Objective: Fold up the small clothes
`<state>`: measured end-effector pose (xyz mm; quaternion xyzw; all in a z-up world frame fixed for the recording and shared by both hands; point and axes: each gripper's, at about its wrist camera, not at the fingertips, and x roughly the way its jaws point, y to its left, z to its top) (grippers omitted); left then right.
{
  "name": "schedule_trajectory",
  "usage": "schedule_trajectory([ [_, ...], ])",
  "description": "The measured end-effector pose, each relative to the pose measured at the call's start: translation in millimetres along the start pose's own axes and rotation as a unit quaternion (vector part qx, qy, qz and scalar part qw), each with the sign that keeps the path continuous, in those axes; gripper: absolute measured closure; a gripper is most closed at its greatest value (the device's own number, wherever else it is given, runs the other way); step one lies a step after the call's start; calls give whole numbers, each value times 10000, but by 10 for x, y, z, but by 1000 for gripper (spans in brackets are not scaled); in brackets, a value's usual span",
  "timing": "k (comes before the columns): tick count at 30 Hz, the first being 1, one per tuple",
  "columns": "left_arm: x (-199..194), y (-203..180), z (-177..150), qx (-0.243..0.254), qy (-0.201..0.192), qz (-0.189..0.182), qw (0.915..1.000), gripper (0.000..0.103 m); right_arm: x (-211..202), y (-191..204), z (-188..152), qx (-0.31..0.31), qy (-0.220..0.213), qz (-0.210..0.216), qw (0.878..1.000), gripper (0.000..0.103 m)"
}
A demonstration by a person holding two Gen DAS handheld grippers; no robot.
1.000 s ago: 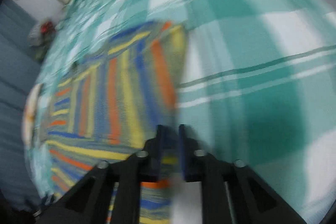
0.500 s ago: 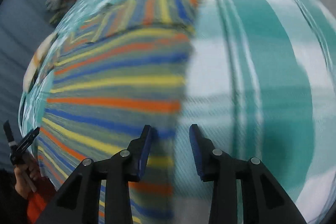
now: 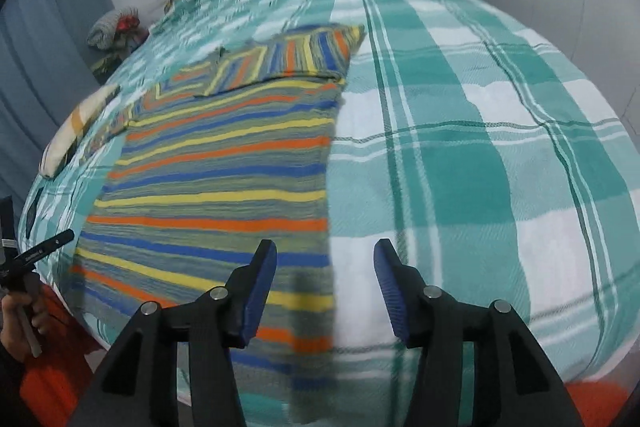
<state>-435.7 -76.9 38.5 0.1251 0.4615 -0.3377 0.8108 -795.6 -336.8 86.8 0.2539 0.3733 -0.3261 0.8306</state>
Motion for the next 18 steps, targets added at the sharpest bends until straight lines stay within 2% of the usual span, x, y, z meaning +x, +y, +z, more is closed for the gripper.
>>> schedule_trajectory([
  [2, 42, 24, -3, -40, 41, 22, 10000, 2, -35, 94, -62, -71, -141, -90, 9998, 47],
  [6, 182, 40, -37, 21, 236, 127, 9996, 2, -35, 204, -70, -360, -243, -156, 9989, 46],
  [9, 216, -9, -63, 198, 238, 252, 9992, 1, -21, 205, -95, -409, -264, -237, 9985, 44],
  [18, 223, -4, -66, 246, 234, 320, 9989, 1, -6, 195, -144, -436, -271, -233, 9984, 41],
])
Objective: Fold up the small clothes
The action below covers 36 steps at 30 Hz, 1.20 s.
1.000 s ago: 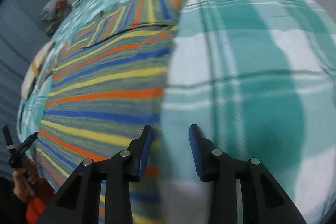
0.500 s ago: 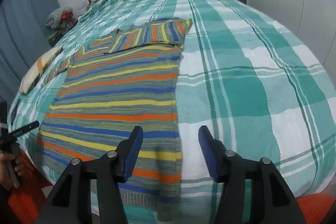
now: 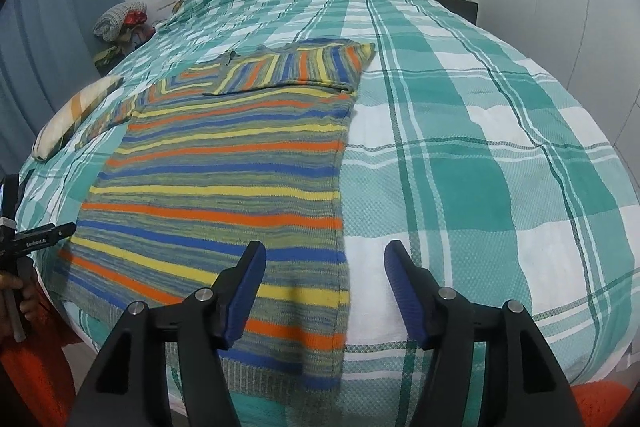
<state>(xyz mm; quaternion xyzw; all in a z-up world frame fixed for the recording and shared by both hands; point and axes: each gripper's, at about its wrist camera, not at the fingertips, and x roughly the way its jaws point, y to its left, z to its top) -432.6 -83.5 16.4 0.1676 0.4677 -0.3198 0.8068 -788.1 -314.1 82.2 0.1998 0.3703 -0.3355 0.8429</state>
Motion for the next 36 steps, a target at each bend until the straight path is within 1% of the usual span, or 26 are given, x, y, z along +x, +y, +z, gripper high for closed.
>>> schedule_trajectory([
  [7, 2, -4, -2, 7, -1, 12, 10000, 0, 41, 0, -3, 41, 57, 22, 10000, 41],
  [12, 2, -8, 9, -1, 37, 3, 10000, 0, 69, 73, -22, -99, 116, 44, 9999, 41],
  [14, -29, 36, 55, -120, 151, -122, 9997, 1, 78, 104, -27, -161, 124, 36, 9998, 41],
  [16, -100, 150, 161, -335, 153, -489, 9981, 2, 88, 127, -28, -196, 136, 42, 9997, 41],
  [17, -152, 265, 277, -522, 69, -719, 9960, 2, 90, 132, -26, -204, 132, 53, 9997, 41],
  [18, -205, 421, 423, -772, -53, -871, 9932, 2, 90, 133, -25, -206, 123, 63, 9997, 41],
  [20, -248, 737, 725, -1231, -250, -1031, 9867, 2, 97, 134, -22, -209, 118, 90, 9997, 41],
  [21, -236, 909, 895, -1482, -314, -1095, 9824, 2, 111, 133, -22, -207, 136, 106, 9996, 41],
  [23, -112, 1296, 1259, -2024, -359, -1279, 9703, 2, 150, 126, -21, -195, 190, 126, 9996, 41],
  [24, 8, 1467, 1419, -2238, -306, -1325, 9651, 2, 171, 121, -20, -184, 216, 130, 9995, 41],
  [26, 281, 1719, 1651, -2596, -93, -1185, 9584, 5, 208, 117, -20, -160, 270, 143, 9994, 41],
  [27, 455, 1838, 1756, -2785, 26, -1117, 9539, 9, 225, 119, -19, -158, 292, 139, 9994, 41],
  [28, 590, 1889, 1820, -2874, 122, -1126, 9511, 16, 241, 125, -23, -159, 315, 118, 9993, 41],
  [30, 853, 1905, 1931, -2913, 375, -1170, 9487, 19, 272, 136, -33, -173, 368, 86, 9991, 41],
  [31, 977, 1894, 1983, -2877, 480, -1137, 9497, 19, 295, 145, -41, -186, 413, 72, 9989, 41],
  [32, 1062, 1867, 2029, -2826, 489, -1027, 9525, 19, 316, 151, -49, -196, 453, 64, 9988, 41],
  [33, 1092, 1850, 2062, -2813, 426, -956, 9539, 22, 339, 164, -56, -207, 497, 62, 9985, 41],
  [34, 1100, 1827, 2092, -2821, 319, -910, 9545, 56, 361, 175, -57, -223, 533, 65, 9983, 41],
  [35, 1115, 1811, 2132, -2822, 331, -940, 9542, 92, 377, 188, -55, -245, 552, 62, 9982, 41],
  [36, 1135, 1801, 2175, -2851, 428, -994, 9524, 103, 389, 202, -51, -274, 556, 59, 9981, 41],
])
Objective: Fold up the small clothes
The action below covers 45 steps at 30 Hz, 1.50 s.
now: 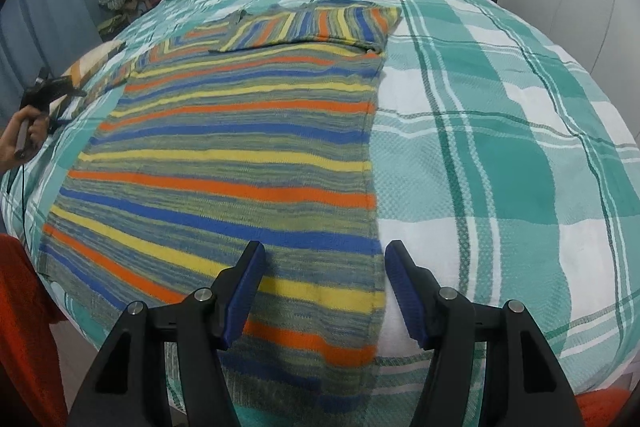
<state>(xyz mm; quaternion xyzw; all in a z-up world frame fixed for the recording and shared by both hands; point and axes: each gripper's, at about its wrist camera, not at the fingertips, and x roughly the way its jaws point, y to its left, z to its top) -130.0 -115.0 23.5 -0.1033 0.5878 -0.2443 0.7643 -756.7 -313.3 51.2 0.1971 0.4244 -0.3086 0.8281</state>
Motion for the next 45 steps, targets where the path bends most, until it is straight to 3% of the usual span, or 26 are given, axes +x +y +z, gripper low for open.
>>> schedule_trajectory([
  [6, -447, -703, 395, 693, -823, 360, 9935, 103, 13, 26, 28, -36, -41, 154, 9999, 41],
  [10, -638, -1644, 329, 1546, -1103, 128, 9817, 103, 6, -20, 31, 126, -39, 332, 9994, 40],
  [13, -567, -2341, 8, 2295, -981, -173, 9682, 103, -10, -86, 52, 343, -66, 484, 9982, 40],
  [18, -247, -3503, -871, 3532, -687, -725, 9302, 103, -36, -203, 62, 621, -115, 589, 9963, 40],
  [20, -112, -3800, -1235, 3866, -604, -757, 9172, 103, -37, -246, 64, 703, -115, 611, 9956, 40],
  [23, 231, -4048, -1765, 4144, -473, -644, 9066, 101, -42, -290, 63, 776, -125, 622, 9950, 40],
  [24, 349, -4089, -1970, 4245, -408, -486, 9032, 92, -41, -298, 63, 791, -124, 623, 9948, 40],
  [25, 551, -4101, -2212, 4335, -199, -284, 9005, 62, -39, -309, 64, 807, -123, 620, 9947, 40],
  [27, 716, -4000, -2525, 4373, 23, -78, 8993, 33, -32, -331, 69, 842, -118, 608, 9945, 40],
  [29, 710, -3810, -2741, 4394, 109, -120, 8981, 33, -41, -356, 67, 876, -130, 602, 9942, 40],
  [32, 509, -3357, -2800, 4183, 173, -237, 9078, 33, -60, -412, 65, 965, -166, 625, 9932, 40],
  [34, 347, -3061, -2618, 3966, -39, -170, 9178, 33, -51, -446, 66, 1045, -152, 677, 9921, 40],
  [37, 88, -2608, -2021, 3254, -655, 91, 9432, 30, -29, -473, 70, 1142, -127, 737, 9906, 40],
  [39, 30, -2381, -1506, 2561, -723, 85, 9639, 29, -15, -449, 71, 1112, -111, 729, 9911, 40],
  [40, 48, -2339, -1301, 2342, -694, 24, 9697, 29, -5, -431, 70, 1077, -95, 722, 9915, 39],
  [42, 136, -2394, -1071, 2290, -686, 63, 9710, 29, 18, -367, 63, 965, -53, 699, 9929, 38],
  [45, 415, -2639, -989, 2801, -448, 318, 9584, 29, 41, -280, 60, 777, -27, 609, 9951, 37],
])
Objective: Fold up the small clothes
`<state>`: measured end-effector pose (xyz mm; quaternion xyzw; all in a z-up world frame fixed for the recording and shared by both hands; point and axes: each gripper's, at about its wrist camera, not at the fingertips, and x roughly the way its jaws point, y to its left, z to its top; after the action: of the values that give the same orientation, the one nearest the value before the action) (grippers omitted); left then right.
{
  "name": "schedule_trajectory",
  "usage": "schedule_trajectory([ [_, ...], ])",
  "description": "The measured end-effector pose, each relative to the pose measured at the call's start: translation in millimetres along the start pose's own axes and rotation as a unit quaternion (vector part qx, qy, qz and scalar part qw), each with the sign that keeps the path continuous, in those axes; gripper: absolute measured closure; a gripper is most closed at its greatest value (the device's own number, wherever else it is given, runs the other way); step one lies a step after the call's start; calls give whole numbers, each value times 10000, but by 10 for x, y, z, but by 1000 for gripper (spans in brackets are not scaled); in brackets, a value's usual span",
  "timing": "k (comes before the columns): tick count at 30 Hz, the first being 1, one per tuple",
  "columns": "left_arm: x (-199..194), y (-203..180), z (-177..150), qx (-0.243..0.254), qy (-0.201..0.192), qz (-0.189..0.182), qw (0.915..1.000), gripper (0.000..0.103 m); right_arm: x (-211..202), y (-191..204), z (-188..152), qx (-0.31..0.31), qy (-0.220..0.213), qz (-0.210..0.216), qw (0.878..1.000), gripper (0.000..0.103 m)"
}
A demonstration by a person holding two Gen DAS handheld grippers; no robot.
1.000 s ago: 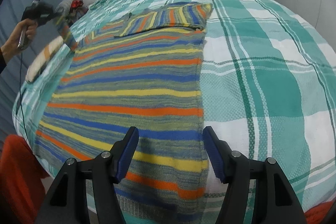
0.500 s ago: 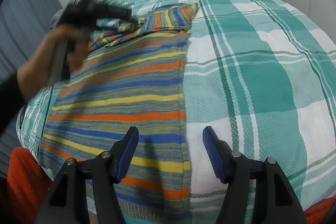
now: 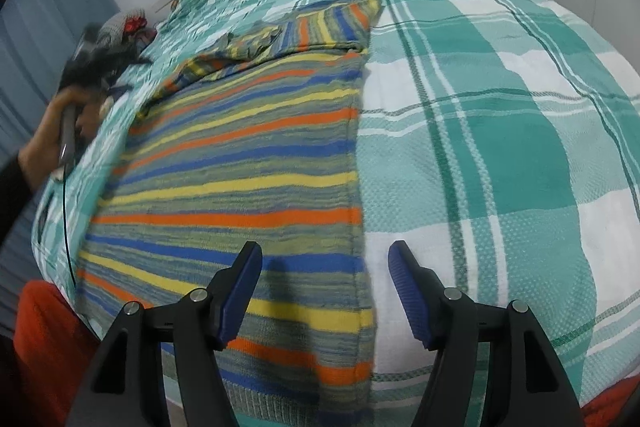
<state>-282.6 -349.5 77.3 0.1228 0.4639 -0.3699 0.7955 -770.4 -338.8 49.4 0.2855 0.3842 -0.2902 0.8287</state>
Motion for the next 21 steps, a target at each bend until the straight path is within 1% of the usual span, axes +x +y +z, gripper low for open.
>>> schedule_trajectory([
  [1, 117, -100, -1, 279, 197, 90, 9994, 29, 4, 18, -5, -49, 1, -31, 10000, 37],
  [2, 225, -174, -78, 656, 451, 221, 9966, 29, 11, 36, -13, -96, 4, -65, 9999, 37],
  [3, 279, -255, -210, 1103, 676, 374, 9909, 29, 11, 40, -15, -107, 4, -77, 9999, 37],
  [4, 264, -282, -337, 1457, 751, 474, 9853, 30, 7, 39, -16, -101, 0, -74, 9999, 37],
  [5, 198, -308, -556, 2001, 719, 622, 9752, 30, 1, 23, -12, -67, -9, -50, 10000, 37],
  [6, 120, -295, -725, 2315, 648, 719, 9680, 28, -8, 1, -7, -23, -22, -26, 10000, 37],
  [8, -53, -204, -924, 2546, 636, 895, 9608, 26, -13, -46, 11, 74, -32, 15, 10000, 37],
  [9, -147, -175, -953, 2545, 588, 895, 9611, 27, -15, -72, 16, 134, -33, 52, 9999, 37],
  [11, -373, -162, -911, 2440, 294, 805, 9660, 26, -27, -94, 23, 199, -51, 100, 9997, 37],
  [12, -457, -185, -861, 2359, 146, 740, 9688, 22, -37, -94, 29, 202, -77, 98, 9997, 37],
  [13, -540, -240, -792, 2247, -5, 623, 9724, 16, -46, -92, 30, 197, -95, 92, 9997, 37],
  [14, -592, -330, -695, 2125, -130, 448, 9760, 14, -56, -88, 31, 190, -120, 83, 9997, 37],
  [16, -554, -575, -539, 2021, -258, 219, 9788, 13, -64, -83, 36, 190, -138, 62, 9997, 37],
  [19, -359, -926, -462, 2000, -351, 138, 9791, 13, -95, -78, 31, 172, -190, -3, 9997, 37],
  [21, -146, -1105, -445, 1925, -252, 107, 9809, 13, -114, -86, 34, 184, -227, -39, 9996, 37],
])
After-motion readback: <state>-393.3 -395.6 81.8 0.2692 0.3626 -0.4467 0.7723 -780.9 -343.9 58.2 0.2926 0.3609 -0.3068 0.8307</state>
